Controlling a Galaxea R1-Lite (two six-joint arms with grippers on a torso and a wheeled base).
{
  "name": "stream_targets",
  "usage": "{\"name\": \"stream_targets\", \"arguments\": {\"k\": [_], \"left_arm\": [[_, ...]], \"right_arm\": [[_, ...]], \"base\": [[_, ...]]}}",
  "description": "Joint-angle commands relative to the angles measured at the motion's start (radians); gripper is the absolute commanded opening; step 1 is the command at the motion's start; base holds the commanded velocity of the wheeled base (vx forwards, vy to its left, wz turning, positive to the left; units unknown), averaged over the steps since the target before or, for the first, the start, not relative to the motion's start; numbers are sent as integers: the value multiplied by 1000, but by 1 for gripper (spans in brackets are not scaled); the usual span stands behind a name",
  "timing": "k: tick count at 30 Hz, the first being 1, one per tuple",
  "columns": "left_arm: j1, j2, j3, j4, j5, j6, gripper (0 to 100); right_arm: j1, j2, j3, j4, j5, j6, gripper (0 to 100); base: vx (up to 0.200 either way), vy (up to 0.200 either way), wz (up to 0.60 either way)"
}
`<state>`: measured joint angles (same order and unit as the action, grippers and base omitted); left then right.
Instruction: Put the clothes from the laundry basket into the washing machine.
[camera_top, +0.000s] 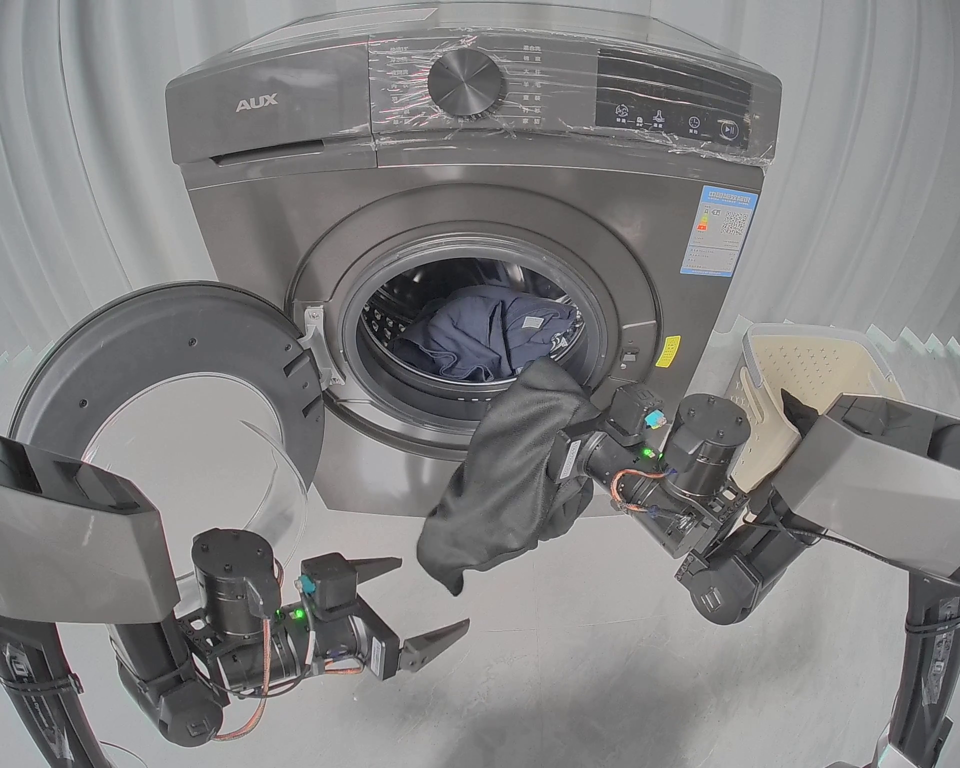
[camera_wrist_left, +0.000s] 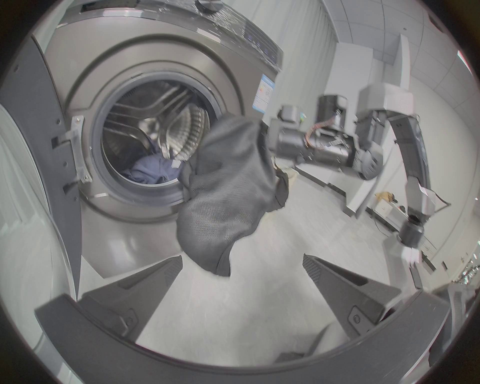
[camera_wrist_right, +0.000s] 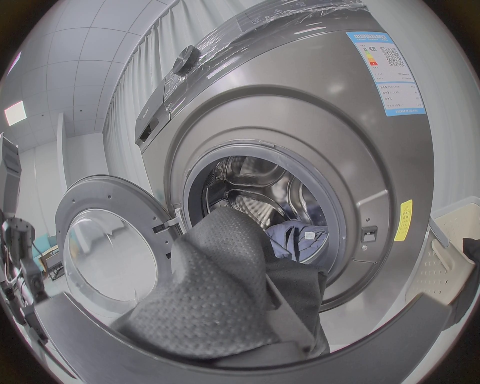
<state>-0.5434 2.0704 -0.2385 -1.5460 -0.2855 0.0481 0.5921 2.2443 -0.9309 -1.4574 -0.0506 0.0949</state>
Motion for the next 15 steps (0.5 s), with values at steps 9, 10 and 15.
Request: {"name": "stream_targets", "arguments": {"k": [9, 10, 15], "left_arm": [[3, 8, 18, -2, -18, 22, 100], [5, 10, -27, 0, -15, 16, 100], [13, 23, -165, 0, -15, 7, 100]], "right_arm": [[15, -5, -14, -3, -2, 8, 0], [20, -5, -14, -1, -2, 8, 0], [44, -12, -3, -4, -2, 9, 0]], "base": [[0, 0, 0], [0, 0, 0], [0, 0, 0]]}}
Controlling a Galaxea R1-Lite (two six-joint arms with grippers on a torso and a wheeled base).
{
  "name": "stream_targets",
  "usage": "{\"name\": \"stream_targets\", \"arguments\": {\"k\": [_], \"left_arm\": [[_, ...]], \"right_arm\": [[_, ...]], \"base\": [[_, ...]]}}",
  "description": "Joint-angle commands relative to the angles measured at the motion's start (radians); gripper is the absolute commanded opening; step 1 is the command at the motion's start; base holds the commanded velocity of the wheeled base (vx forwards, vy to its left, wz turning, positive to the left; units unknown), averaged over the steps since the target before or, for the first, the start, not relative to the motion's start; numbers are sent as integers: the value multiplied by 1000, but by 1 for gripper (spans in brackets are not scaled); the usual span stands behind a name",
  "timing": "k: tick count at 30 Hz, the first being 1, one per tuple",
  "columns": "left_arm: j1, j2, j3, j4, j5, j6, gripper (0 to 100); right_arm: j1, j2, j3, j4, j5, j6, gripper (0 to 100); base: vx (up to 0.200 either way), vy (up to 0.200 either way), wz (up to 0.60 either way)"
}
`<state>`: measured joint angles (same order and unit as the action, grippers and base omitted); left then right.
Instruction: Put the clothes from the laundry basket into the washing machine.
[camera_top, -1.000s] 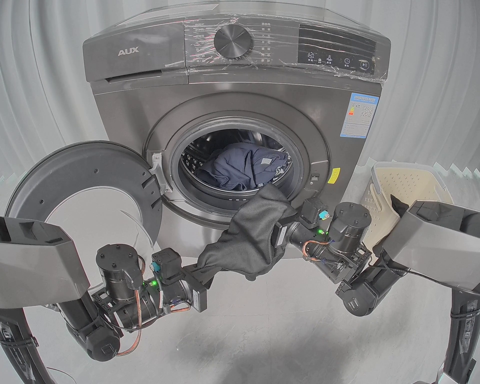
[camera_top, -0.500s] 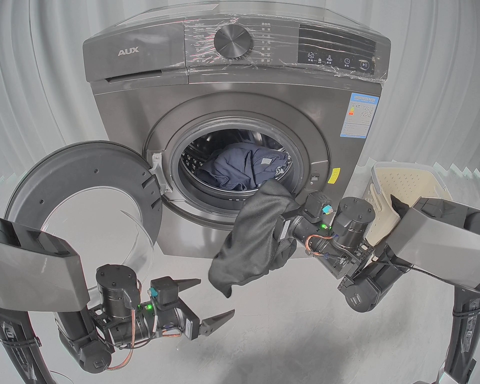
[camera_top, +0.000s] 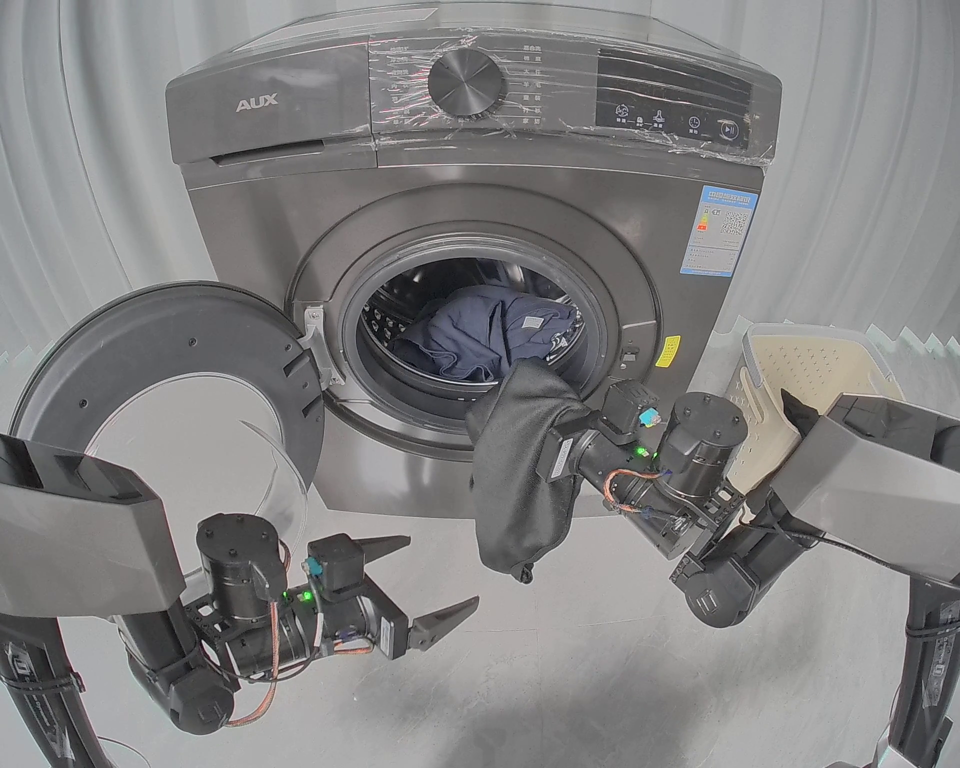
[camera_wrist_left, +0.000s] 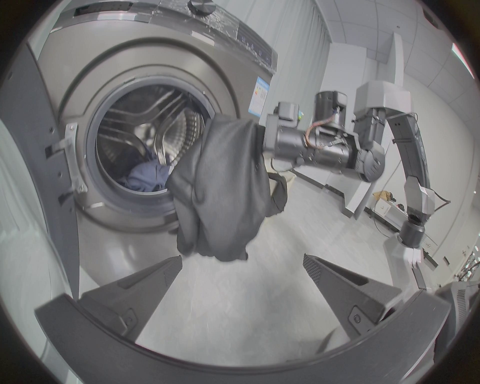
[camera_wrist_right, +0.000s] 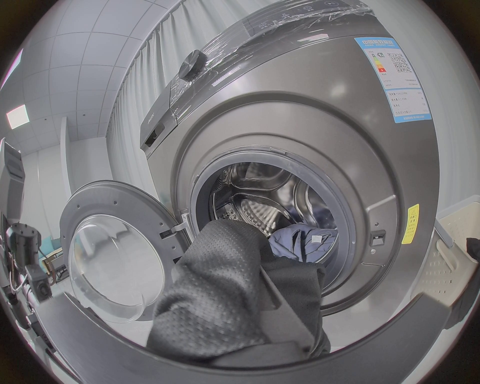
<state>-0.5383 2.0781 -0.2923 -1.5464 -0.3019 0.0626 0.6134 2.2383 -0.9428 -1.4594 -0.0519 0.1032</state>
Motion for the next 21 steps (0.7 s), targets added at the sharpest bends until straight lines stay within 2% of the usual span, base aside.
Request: {"name": "stream_targets", "arguments": {"k": [1, 19, 20, 21], "left_arm": [[8, 16, -111, 0, 1, -7, 100], [20, 185, -375, 0, 10, -9, 100], [24, 194, -389, 0, 9, -9, 100], [26, 201, -399, 0, 10, -9, 100]], "right_arm": [[23, -6, 9, -3, 0, 1, 0], [115, -40, 53, 2, -5, 4, 0], [121, -48, 62, 2, -32, 4, 0], [131, -52, 70, 2, -40, 4, 0]], "base": [[0, 0, 0], [0, 0, 0], [0, 0, 0], [0, 0, 0]]}}
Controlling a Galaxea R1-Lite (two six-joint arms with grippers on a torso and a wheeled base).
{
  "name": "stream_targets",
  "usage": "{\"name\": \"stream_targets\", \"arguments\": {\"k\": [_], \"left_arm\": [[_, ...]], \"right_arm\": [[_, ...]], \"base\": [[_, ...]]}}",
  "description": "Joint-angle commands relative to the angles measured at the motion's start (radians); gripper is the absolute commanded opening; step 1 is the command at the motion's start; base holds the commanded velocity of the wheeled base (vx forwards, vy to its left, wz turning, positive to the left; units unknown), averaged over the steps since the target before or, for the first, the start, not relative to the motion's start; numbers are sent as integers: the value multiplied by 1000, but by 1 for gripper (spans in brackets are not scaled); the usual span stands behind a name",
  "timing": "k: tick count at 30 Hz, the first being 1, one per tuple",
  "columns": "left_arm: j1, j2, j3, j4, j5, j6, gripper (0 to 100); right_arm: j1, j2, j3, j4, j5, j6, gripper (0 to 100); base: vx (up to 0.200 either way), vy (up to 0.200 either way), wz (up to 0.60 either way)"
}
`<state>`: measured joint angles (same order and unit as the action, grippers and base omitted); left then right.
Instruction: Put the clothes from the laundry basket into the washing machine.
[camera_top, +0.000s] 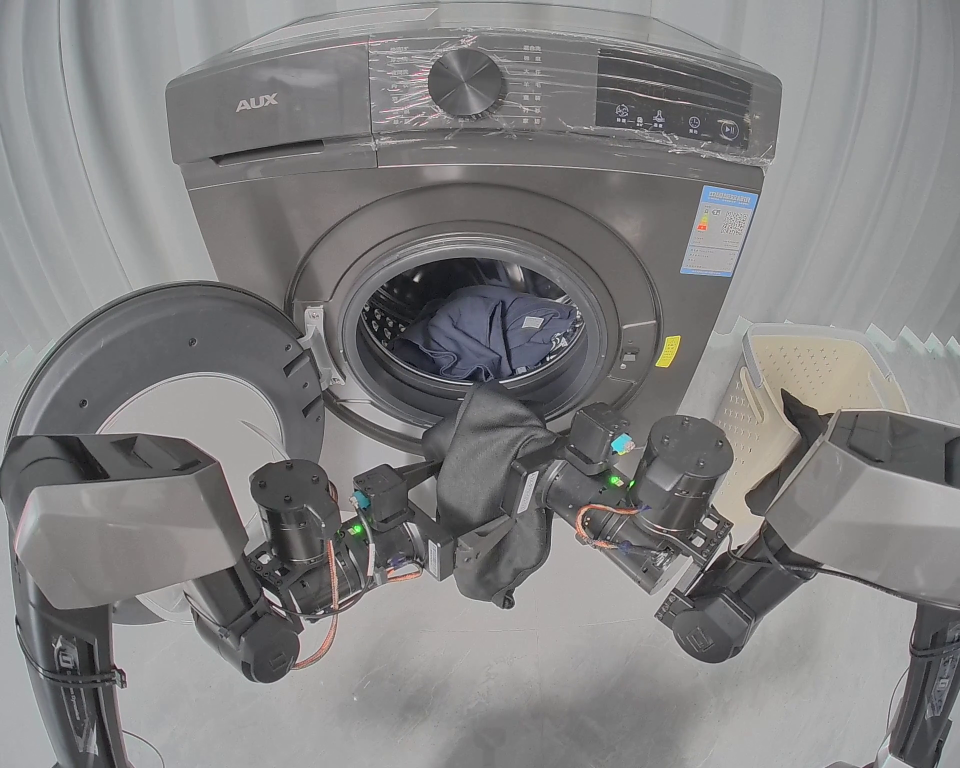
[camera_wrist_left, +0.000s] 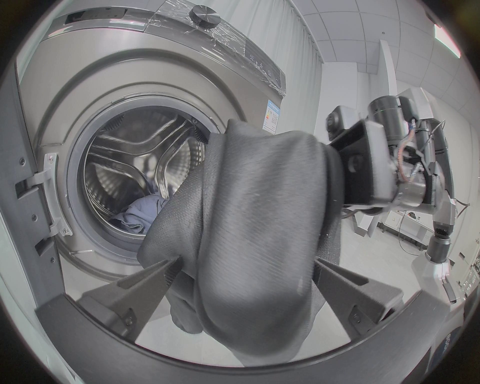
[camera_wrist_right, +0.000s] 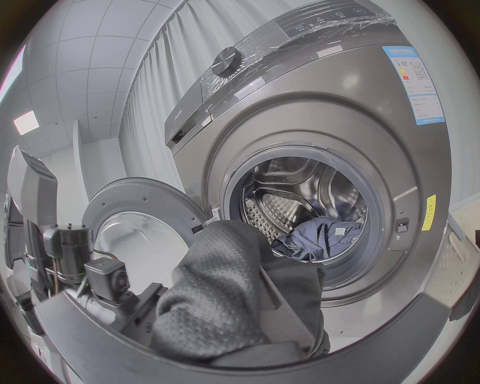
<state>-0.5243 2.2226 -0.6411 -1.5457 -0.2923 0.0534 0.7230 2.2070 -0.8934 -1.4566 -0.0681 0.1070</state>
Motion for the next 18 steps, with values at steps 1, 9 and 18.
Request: {"name": "stream_targets", "arguments": {"k": [1, 9, 18], "left_arm": [[12, 58, -52, -1, 1, 0, 100], [35, 104, -124, 1, 2, -1, 100], [49, 104, -132, 1, 13, 2, 0]], "right_arm": [[23, -23, 21, -1, -25, 0, 0], [61, -49, 90, -1, -35, 14, 0], [70, -47, 110, -5, -33, 16, 0]], "base": [[0, 0, 0], [0, 0, 0], [0, 0, 0]]}}
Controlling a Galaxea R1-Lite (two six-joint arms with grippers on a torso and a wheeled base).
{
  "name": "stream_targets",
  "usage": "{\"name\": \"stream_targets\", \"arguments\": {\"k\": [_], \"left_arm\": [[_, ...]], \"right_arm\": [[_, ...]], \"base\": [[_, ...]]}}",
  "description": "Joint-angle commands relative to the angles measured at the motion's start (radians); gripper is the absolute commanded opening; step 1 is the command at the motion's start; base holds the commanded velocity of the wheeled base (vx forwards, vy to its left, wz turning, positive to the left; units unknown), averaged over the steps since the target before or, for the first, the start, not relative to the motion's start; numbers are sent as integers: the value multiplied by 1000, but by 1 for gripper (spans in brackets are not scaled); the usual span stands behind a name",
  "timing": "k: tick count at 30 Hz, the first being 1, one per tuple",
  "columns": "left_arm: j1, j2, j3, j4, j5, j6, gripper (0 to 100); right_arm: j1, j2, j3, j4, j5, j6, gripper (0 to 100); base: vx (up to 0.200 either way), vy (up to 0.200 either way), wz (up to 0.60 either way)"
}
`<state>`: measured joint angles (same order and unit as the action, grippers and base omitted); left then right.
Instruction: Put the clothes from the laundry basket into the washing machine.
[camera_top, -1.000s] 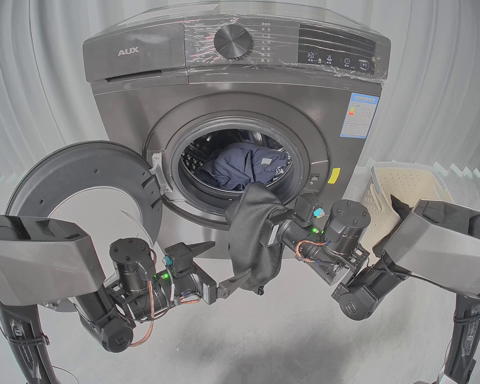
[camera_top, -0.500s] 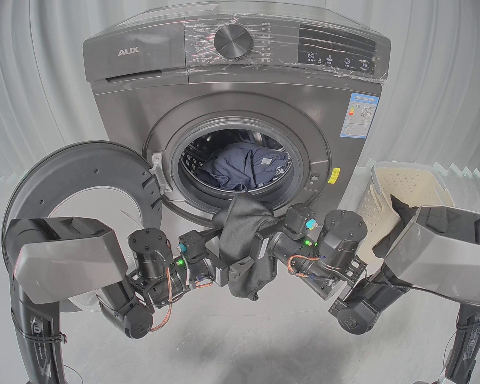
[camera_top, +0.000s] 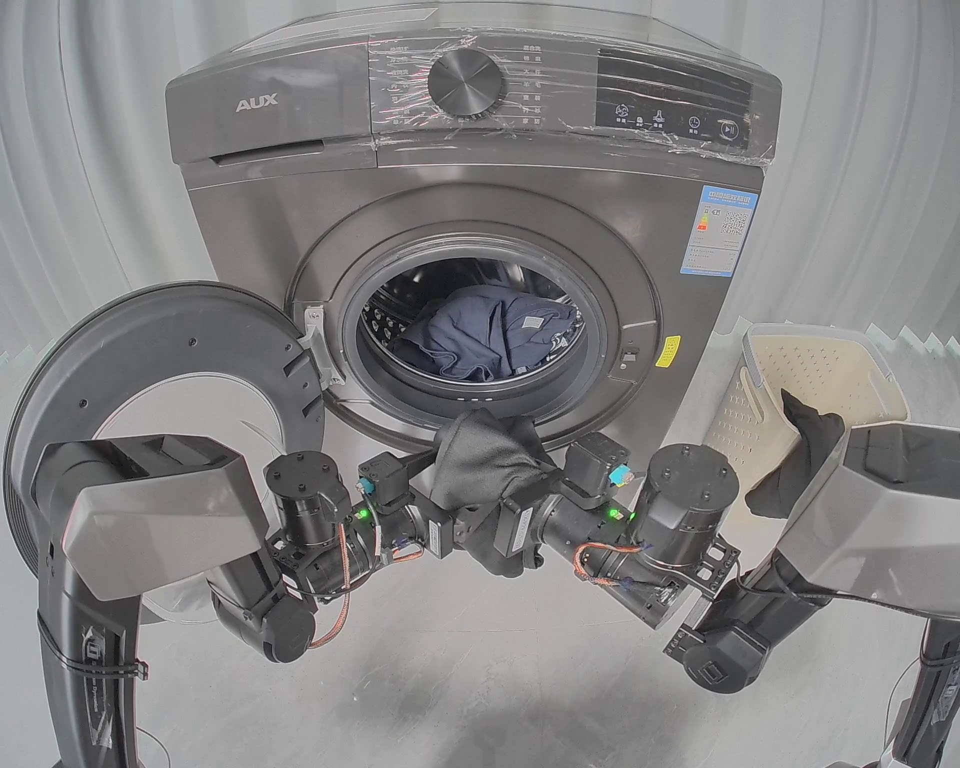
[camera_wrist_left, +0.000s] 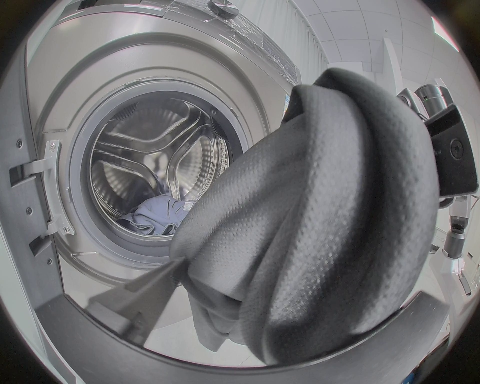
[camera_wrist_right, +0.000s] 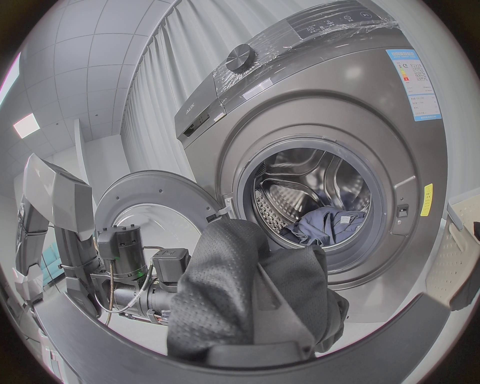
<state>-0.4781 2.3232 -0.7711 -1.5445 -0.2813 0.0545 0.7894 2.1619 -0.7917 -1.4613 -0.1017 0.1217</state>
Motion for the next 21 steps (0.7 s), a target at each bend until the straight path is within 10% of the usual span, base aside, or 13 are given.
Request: {"name": "stream_targets", "arguments": {"k": [1, 19, 20, 21], "left_arm": [[3, 4, -4, 0, 2, -1, 0], [9, -56, 3, 0, 27, -31, 0], [9, -64, 9, -2, 27, -36, 0], [7, -67, 12, 0, 27, -36, 0]], "right_arm": [[4, -2, 8, -2, 0, 1, 0], [-19, 7, 89, -5, 0, 15, 0], [-19, 7, 89, -5, 2, 15, 100], [-18, 7, 91, -4, 2, 15, 100]], "base": [[0, 0, 0], [0, 0, 0], [0, 0, 0], [0, 0, 0]]}}
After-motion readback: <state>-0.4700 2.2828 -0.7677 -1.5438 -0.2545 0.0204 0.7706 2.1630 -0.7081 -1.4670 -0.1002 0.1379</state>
